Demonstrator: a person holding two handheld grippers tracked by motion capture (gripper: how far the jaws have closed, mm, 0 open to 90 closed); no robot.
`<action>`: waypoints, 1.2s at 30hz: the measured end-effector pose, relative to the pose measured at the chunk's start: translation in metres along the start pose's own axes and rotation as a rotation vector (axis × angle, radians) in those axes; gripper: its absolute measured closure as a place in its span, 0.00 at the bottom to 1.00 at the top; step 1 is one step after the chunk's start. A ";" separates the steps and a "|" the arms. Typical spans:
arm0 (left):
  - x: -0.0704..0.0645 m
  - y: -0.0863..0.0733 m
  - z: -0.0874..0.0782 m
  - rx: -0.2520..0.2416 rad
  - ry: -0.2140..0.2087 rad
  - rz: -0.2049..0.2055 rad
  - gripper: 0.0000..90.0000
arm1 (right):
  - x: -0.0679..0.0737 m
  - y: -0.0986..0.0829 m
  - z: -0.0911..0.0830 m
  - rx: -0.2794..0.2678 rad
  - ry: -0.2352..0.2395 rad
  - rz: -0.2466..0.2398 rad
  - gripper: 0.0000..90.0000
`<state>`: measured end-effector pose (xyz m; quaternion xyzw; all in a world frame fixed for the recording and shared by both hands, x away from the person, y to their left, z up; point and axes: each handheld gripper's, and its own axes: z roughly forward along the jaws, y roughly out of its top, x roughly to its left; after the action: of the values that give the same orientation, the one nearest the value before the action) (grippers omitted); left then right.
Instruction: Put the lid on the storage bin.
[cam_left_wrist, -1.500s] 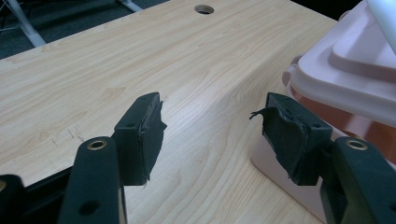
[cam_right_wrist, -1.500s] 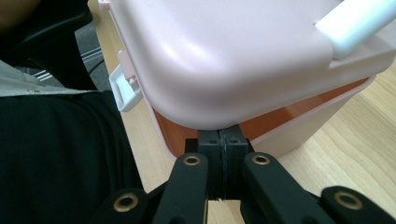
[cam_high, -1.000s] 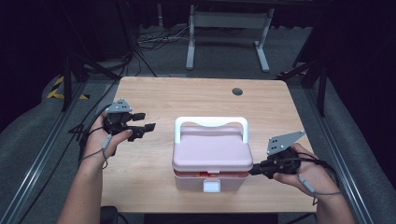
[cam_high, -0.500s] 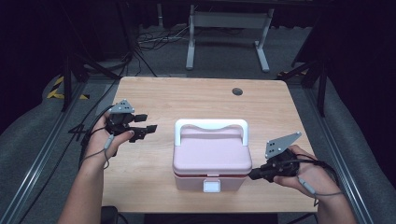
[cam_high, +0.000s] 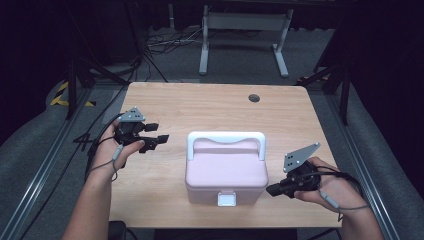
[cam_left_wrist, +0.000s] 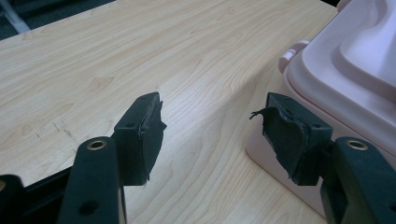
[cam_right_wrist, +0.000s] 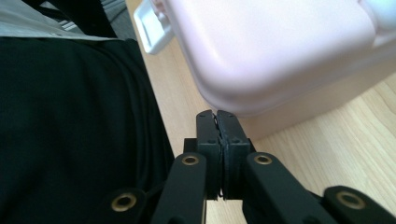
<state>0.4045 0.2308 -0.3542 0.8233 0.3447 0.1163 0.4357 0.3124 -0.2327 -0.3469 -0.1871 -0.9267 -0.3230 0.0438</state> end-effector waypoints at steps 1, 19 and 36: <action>0.000 0.000 0.000 0.000 0.001 -0.001 0.43 | 0.001 0.000 0.000 -0.006 0.008 0.002 0.97; -0.001 -0.012 -0.011 0.004 0.025 -0.026 0.42 | 0.008 0.013 -0.024 -0.213 0.074 -0.056 0.83; 0.004 -0.023 -0.019 -0.003 0.068 -0.053 0.39 | -0.028 0.010 -0.051 -0.643 -0.300 0.126 0.61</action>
<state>0.3872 0.2545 -0.3621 0.8087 0.3808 0.1331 0.4282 0.3402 -0.2665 -0.3066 -0.2934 -0.7606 -0.5635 -0.1338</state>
